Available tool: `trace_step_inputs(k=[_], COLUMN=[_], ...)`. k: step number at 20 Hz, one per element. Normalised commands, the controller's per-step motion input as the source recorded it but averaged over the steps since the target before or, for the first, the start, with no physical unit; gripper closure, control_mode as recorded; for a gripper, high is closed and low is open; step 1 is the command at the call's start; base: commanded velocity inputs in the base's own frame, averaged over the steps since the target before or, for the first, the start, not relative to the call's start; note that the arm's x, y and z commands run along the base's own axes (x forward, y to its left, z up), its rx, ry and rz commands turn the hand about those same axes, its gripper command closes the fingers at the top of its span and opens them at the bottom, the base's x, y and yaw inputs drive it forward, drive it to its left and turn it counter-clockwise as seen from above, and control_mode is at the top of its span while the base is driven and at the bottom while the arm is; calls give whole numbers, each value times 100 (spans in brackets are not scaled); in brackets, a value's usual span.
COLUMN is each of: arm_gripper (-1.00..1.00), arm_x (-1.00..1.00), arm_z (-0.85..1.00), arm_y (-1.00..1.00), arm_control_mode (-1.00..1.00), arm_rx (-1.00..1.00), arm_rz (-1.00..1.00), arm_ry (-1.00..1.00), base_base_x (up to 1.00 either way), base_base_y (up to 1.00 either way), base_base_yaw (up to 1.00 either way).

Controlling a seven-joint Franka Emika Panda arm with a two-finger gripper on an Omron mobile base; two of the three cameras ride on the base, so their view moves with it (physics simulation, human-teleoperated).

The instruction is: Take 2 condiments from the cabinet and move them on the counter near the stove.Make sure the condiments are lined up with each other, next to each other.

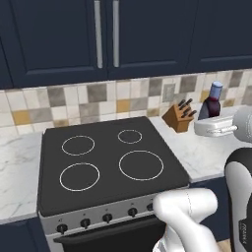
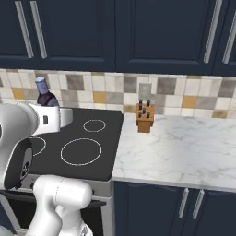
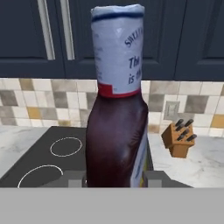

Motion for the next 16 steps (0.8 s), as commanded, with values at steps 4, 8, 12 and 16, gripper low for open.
trace_step_inputs(k=[4, 8, 12, 16], arm_gripper=[100, 100, 100, 100], arm_x=[0, 0, 0, 0], arm_z=[0, 0, 0, 0], arm_y=[0, 0, 0, 0], arm_control_mode=[100, 100, 100, 100], arm_rx=[0, 0, 0, 0], arm_rz=[0, 0, 0, 0], arm_ry=[0, 0, 0, 0], base_base_x=[48, 20, 0, 17], base_base_y=[0, -2, -11, 0], base_base_yaw=[-5, -13, -9, -13])
